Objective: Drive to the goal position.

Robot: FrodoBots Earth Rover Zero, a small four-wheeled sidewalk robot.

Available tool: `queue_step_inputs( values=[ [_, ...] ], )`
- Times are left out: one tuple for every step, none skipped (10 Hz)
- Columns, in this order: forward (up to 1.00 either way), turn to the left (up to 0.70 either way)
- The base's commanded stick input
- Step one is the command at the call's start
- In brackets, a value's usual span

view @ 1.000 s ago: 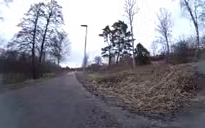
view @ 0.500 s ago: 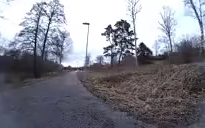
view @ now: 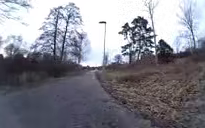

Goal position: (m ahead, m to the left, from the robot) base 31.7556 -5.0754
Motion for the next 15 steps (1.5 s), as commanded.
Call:
queue_step_inputs(
  values=[
    [0.50, 0.50],
    [0.50, 0.50],
    [0.50, 0.50],
    [0.50, 0.28],
    [0.50, 0.00],
    [0.50, 0.00],
    [0.50, 0.00],
    [0.50, 0.00],
    [0.50, 0.00],
    [0.50, 0.00],
    [0.50, 0.00],
    [0.50, 0.00],
    [0.50, 0.00],
    [0.50, 0.00],
    [0.50, 0.00]
  ],
)
